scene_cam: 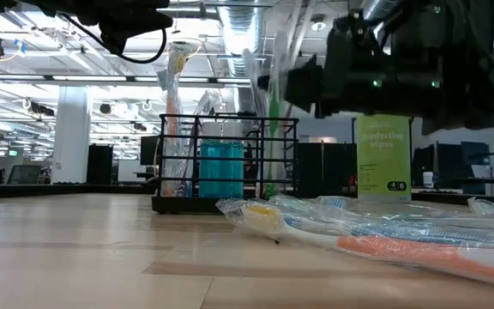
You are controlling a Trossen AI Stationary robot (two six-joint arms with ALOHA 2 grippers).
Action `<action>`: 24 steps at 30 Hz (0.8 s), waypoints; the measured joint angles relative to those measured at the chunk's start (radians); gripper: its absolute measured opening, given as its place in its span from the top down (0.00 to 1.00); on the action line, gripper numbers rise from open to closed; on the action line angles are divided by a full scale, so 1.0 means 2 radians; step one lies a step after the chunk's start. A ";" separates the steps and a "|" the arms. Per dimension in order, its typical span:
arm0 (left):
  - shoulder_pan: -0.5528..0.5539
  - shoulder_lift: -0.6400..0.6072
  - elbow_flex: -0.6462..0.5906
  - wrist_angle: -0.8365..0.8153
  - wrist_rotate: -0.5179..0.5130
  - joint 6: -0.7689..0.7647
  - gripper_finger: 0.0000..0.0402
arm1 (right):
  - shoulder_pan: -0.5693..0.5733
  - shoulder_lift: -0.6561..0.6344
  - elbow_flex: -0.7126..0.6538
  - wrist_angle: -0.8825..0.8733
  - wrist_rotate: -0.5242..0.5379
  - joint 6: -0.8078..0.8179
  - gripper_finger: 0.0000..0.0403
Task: Pick & Place toothbrushing station
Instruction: Put the purple toothbrush into the mesh, then put the green toothbrush into the mesh
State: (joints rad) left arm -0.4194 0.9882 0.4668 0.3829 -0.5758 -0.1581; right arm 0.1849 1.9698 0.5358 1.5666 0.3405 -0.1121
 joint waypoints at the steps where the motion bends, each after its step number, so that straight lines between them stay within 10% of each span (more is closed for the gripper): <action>1: 0.000 0.000 -0.001 0.001 0.000 0.000 0.62 | 0.000 0.000 -0.001 0.000 0.000 0.000 1.00; 14: 0.000 0.000 -0.003 0.000 0.000 -0.002 0.62 | 0.000 0.006 -0.005 -0.028 0.000 0.004 0.98; 24: 0.000 0.000 -0.003 0.000 0.000 -0.002 0.62 | 0.015 0.006 -0.005 -0.031 0.050 -0.018 0.70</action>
State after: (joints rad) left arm -0.4194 0.9882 0.4614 0.3828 -0.5762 -0.1619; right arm 0.2141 1.9823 0.5266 1.5051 0.4401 -0.1474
